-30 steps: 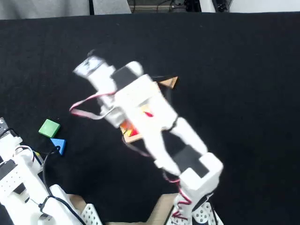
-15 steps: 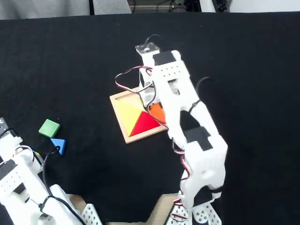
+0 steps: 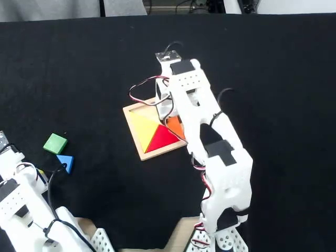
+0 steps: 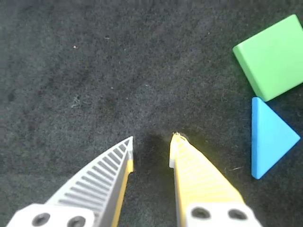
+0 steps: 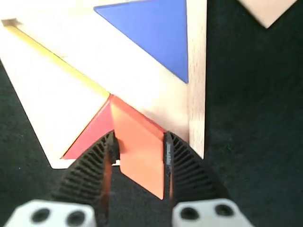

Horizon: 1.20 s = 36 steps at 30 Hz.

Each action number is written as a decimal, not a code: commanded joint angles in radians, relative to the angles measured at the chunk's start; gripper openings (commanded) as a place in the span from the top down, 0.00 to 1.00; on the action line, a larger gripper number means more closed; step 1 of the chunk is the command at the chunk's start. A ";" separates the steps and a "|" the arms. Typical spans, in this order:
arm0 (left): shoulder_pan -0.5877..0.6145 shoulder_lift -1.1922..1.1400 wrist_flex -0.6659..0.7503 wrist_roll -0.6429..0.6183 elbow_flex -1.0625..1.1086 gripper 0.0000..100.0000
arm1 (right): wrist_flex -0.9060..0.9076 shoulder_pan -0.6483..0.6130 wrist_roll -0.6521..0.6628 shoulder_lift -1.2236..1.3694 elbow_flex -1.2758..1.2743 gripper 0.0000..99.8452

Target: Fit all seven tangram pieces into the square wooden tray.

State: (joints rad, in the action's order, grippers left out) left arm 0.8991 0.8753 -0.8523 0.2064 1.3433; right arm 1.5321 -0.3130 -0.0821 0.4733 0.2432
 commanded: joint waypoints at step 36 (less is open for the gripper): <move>-0.001 0.015 0.017 -0.002 -0.004 0.86 | 0.021 0.015 0.074 -0.004 0.005 0.86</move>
State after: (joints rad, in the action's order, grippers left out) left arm 0.8991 0.8753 -0.8523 0.2064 1.3433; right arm 1.5397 -0.3130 -0.0084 0.4733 0.2325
